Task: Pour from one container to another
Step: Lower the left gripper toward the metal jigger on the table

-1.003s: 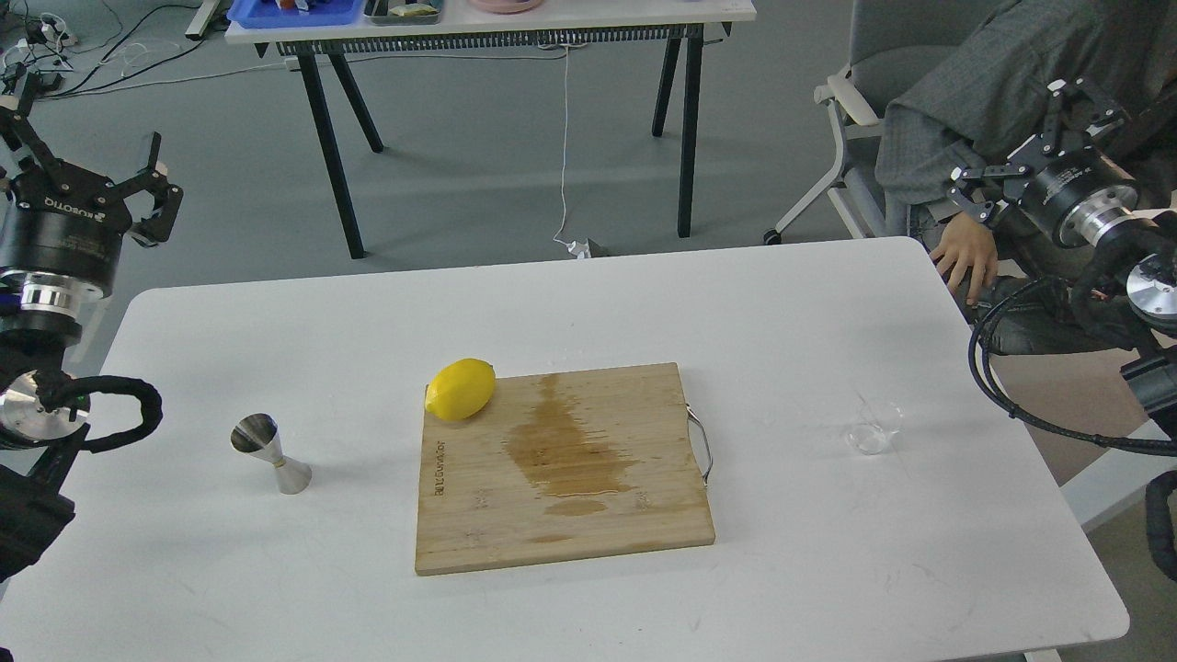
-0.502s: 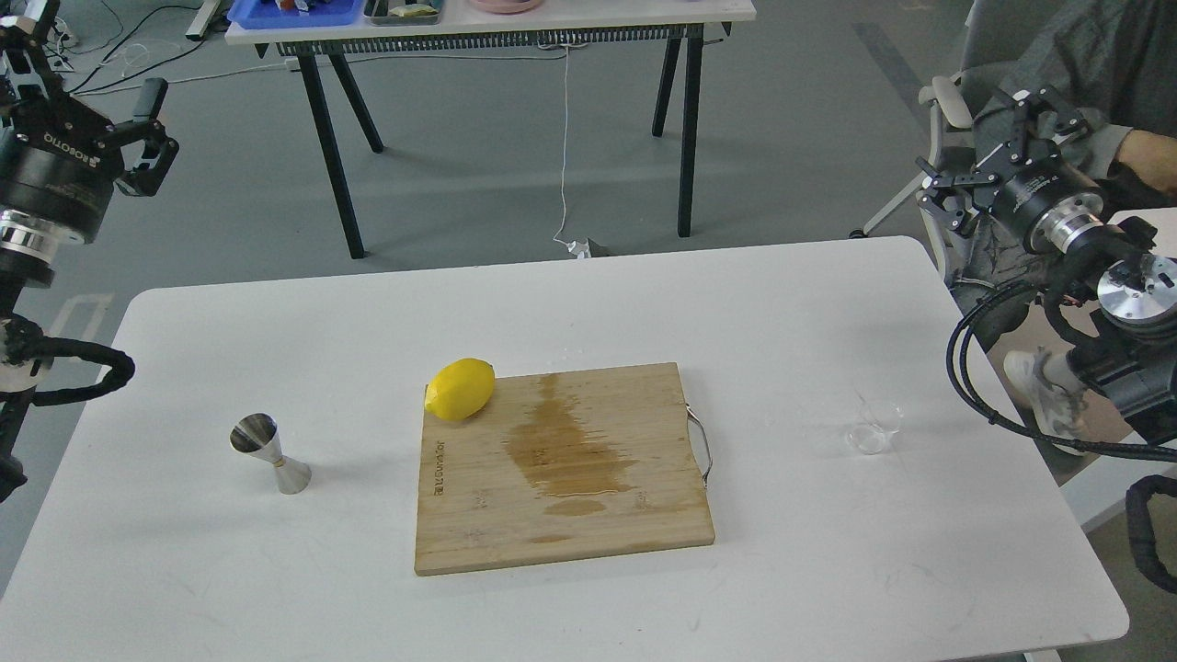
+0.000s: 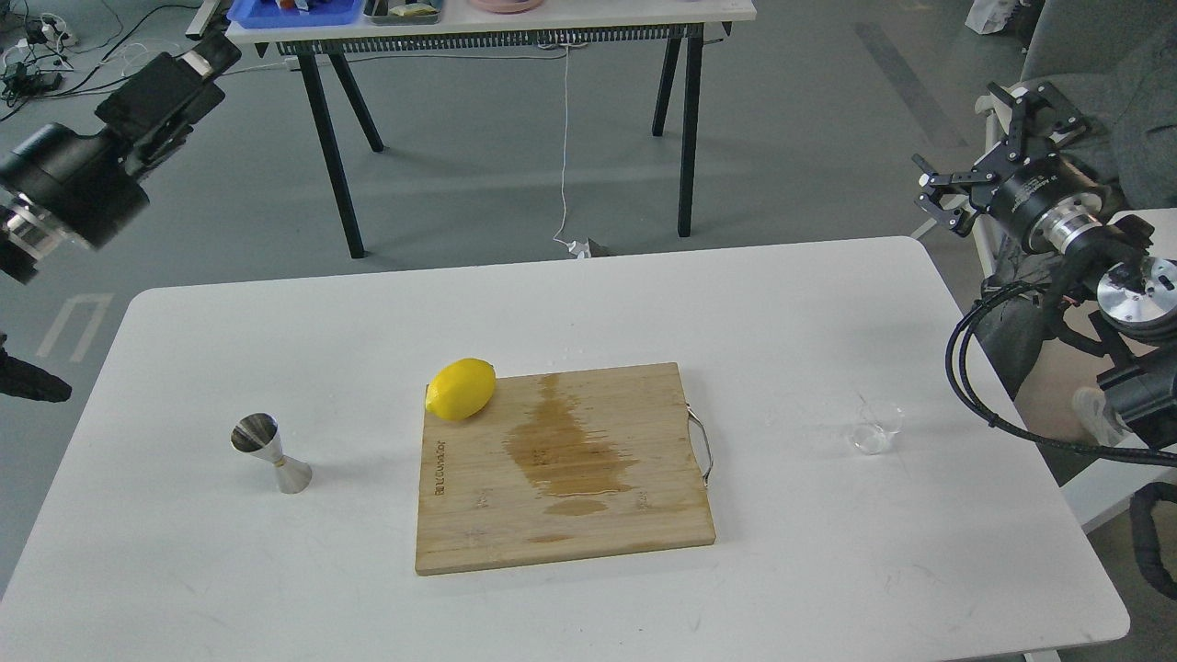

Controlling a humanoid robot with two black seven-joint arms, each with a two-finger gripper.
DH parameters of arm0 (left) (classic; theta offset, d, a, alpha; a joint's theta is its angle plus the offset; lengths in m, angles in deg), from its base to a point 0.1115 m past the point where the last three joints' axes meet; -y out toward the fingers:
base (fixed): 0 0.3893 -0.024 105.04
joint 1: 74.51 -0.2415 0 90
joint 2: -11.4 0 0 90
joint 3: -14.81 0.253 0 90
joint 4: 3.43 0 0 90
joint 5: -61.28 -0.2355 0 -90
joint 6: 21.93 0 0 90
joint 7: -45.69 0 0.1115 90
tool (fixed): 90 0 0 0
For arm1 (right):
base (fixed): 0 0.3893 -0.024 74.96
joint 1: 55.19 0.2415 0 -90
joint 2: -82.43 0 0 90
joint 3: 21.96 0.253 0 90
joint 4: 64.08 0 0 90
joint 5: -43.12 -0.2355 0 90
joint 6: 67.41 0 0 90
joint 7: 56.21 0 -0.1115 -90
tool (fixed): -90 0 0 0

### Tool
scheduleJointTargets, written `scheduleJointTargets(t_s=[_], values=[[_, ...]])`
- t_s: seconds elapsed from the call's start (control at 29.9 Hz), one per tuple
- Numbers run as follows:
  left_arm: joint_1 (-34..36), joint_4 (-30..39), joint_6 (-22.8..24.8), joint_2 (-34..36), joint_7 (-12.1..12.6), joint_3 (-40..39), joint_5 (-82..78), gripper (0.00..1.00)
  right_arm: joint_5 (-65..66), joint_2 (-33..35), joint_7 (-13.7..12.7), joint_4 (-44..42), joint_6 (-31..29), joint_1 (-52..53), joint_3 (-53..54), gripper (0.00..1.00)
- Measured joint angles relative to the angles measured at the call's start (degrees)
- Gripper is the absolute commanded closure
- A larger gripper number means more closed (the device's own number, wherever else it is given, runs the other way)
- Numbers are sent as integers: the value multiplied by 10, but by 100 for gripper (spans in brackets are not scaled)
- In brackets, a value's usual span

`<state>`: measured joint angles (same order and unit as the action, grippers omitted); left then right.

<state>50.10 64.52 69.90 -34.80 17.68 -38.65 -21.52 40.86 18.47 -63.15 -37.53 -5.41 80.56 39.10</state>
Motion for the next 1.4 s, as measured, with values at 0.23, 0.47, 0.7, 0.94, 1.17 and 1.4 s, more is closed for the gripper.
scheduleJointTargets(t_s=[0.23,0.47,0.7,0.94,1.17,1.4], values=[[-114,32,-252,53,0,-3,-152,1,0,9,0,0,0,0,4,2],[-248,33,-298,106,0,-1,-164,2,0,15,0,-1,0,0,5,2],[-379,26,-298,122,0,0,-164,2,0,16,0,-2,0,0,5,2],[-463,6,-298,96,0,-1,-174,2,0,17,1,-5,0,-1,5,2],[-464,-68,-298,1,0,-1,-231,2,-1,16,1,-5,0,-1,7,2],[-411,-127,-298,-65,0,0,-252,2,-12,11,0,-11,0,-12,16,2]])
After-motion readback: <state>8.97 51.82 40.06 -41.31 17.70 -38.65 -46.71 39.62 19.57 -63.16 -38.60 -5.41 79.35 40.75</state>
